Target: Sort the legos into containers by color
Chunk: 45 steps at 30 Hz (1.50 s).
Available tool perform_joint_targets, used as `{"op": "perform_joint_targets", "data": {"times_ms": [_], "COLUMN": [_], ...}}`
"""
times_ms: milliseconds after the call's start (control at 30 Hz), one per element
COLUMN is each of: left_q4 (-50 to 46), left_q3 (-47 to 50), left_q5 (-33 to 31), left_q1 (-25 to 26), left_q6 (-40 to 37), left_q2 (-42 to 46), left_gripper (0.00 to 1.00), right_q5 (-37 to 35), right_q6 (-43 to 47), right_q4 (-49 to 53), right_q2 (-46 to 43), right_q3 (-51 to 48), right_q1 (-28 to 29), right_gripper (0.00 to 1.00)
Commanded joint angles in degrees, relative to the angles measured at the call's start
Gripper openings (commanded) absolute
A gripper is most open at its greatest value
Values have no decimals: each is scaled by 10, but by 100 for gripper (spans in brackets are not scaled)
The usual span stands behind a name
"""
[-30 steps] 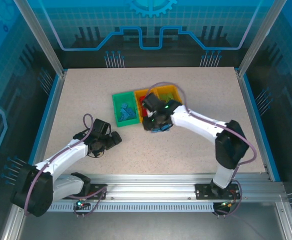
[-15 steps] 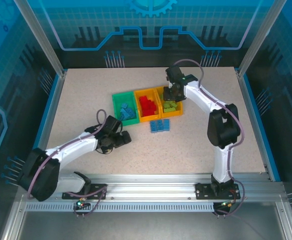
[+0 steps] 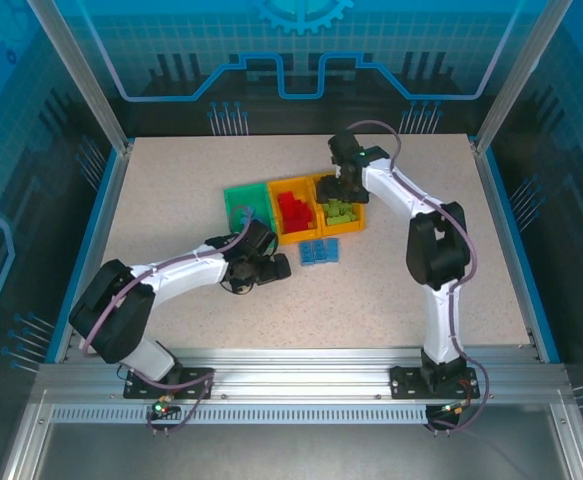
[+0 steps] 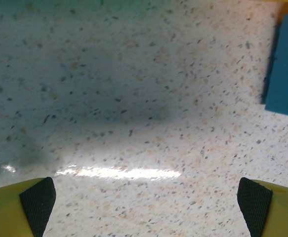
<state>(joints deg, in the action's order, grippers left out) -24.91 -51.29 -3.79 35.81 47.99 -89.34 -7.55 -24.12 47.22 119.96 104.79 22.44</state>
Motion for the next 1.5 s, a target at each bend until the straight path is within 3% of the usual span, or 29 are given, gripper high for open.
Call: {"op": "perform_joint_targets", "data": {"times_ms": [0,333,700,967,1300,1467], "left_q4": [2,0,-22,-32,-61,-71], "left_q3": [-28,-126,-222,-240,-257,-256], "left_q5": [-4,-2,-7,-14,-31,-29], "left_q1": [10,27,41,41,40,41], "left_q6": [6,6,13,13,5,2], "left_q2": [-21,-108,-201,-228,-240,-240], "left_gripper": [99,99,96,78,75,54], "right_q5": [-24,-20,-8,-7,-9,-8], "right_q6": [3,21,4,2,5,5], "right_q4": [-26,-36,-87,-94,-90,-89], "right_q2": [-78,-115,-212,-261,-275,-279], "right_q3": [-35,-119,-276,-337,-354,-362], "right_q1": [-15,-75,-78,-94,-98,-98], "right_gripper": [79,72,71,72,72,72]}}
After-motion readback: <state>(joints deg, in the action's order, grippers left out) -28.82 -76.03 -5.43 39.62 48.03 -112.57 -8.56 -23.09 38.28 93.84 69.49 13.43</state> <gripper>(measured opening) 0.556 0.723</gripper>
